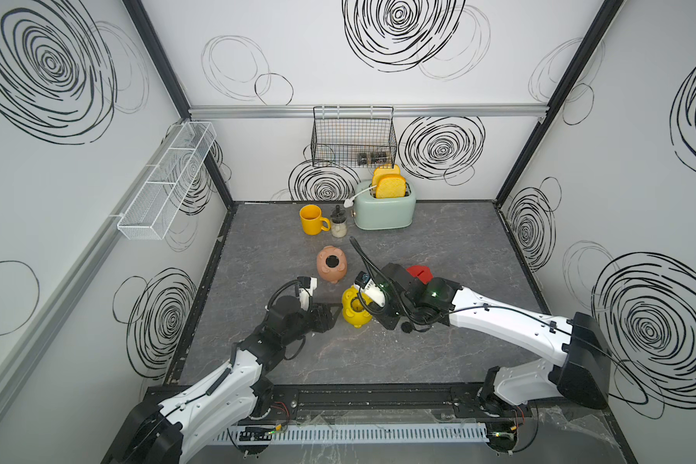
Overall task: Close piggy banks
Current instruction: Insert the knob into the piggy bank.
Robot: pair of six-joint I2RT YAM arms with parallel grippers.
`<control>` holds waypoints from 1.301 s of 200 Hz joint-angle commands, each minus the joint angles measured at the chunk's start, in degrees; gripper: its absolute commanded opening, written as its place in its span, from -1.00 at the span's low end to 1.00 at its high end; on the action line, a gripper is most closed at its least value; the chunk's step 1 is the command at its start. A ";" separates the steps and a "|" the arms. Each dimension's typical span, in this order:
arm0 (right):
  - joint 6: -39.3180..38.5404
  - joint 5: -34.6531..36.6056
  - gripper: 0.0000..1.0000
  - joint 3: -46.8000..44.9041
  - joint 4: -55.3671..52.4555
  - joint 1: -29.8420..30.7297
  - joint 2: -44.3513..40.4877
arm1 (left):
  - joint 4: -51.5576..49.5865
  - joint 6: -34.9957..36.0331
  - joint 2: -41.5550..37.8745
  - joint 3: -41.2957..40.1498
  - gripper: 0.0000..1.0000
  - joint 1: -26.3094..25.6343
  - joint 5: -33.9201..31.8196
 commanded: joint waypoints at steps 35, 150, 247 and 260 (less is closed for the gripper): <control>-7.34 -0.43 -1.00 3.69 3.40 0.28 4.40 | 5.74 -0.30 0.40 -1.34 0.27 0.49 1.47; -13.78 -2.84 -1.00 6.90 5.07 -1.54 10.34 | 6.47 -0.74 1.43 -2.32 0.26 1.59 2.18; -16.40 -3.18 -1.00 10.28 2.32 -1.74 14.40 | 6.30 -0.65 1.34 -2.40 0.26 2.02 2.42; -16.61 -2.89 -1.00 11.01 1.64 -1.68 14.98 | 6.19 -0.61 1.40 -2.34 0.26 2.11 2.44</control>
